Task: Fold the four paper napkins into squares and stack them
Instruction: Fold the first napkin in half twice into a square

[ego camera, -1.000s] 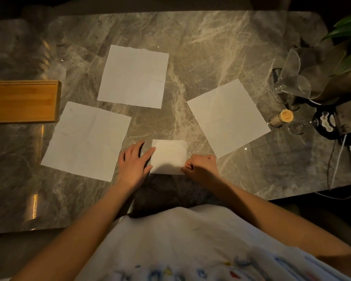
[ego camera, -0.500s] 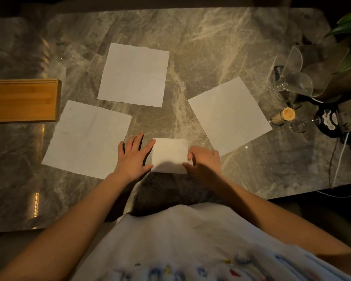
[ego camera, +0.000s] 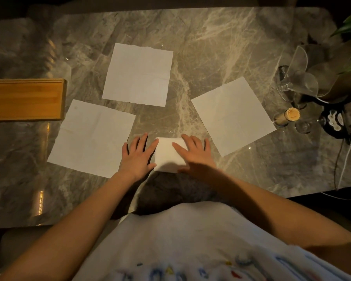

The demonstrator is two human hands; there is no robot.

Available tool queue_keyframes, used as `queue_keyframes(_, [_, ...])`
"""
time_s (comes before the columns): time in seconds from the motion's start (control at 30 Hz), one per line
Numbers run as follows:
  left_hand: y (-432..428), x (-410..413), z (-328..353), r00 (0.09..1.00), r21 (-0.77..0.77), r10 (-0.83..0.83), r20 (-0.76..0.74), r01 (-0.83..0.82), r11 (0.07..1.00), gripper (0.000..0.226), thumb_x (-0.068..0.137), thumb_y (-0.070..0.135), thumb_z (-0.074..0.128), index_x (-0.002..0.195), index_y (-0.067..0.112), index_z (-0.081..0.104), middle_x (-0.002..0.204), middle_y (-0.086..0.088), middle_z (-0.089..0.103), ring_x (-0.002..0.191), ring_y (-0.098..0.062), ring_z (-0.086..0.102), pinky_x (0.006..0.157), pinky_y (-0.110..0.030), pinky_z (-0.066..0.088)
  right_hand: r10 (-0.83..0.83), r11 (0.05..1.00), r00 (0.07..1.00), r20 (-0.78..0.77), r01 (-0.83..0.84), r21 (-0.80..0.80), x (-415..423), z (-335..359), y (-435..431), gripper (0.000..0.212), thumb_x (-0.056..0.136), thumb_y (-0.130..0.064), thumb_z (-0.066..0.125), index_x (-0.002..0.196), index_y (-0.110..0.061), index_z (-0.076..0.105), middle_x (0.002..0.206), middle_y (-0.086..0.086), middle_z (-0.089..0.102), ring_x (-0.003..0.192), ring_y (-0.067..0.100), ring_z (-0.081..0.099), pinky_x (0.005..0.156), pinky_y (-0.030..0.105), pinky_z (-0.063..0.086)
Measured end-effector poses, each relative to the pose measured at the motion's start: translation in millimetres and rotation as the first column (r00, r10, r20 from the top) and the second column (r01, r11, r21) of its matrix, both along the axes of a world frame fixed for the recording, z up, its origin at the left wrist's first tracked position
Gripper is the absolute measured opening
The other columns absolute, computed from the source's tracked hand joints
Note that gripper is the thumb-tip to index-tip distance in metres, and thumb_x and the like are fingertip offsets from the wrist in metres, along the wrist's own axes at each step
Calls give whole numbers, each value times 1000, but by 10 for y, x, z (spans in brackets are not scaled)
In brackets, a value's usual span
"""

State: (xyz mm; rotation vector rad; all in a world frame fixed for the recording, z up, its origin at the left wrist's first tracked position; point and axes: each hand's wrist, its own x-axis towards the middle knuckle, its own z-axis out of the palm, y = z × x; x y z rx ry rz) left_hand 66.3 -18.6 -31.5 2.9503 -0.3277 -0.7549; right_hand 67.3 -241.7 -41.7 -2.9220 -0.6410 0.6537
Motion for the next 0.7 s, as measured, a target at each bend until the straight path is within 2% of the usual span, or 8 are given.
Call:
queue_keyframes(0.17, [11,-8,-5,1000,0,-11,11,11,1000,80,88,48,52,147,39,-2,159,-4,-6,144,-31,-5,113,-58,4,-65,997,998,-5,65,-32,-55,5,-320,98,75,-58,68,149,-35,9,160,11,6,146,35,6,110,68,2])
queue_keyframes(0.33, [19,-8,-11,1000,4,-15,26,15,1000,80,87,49,53,147,39,0,159,-4,-5,144,-31,-3,113,-58,5,-105,994,993,-51,104,-10,-48,43,-309,96,77,-60,65,150,-37,5,161,7,1,147,32,1,111,67,1])
queue_keyframes(0.5, [6,-3,-18,1000,3,0,20,0,1000,81,86,49,54,147,39,1,159,-4,-4,144,-32,-2,113,-57,7,-133,991,987,-93,133,-12,-47,52,-313,99,74,-69,60,149,-40,2,161,4,-3,148,30,-3,111,67,-1])
queue_keyframes(0.7, [-13,-25,-44,999,-35,41,-2,-41,999,82,86,46,57,146,40,2,159,-3,-5,145,-31,-2,114,-55,10,-134,991,985,-113,135,-5,-49,68,-303,98,76,-59,67,150,-37,4,161,5,-2,147,30,-2,111,68,2])
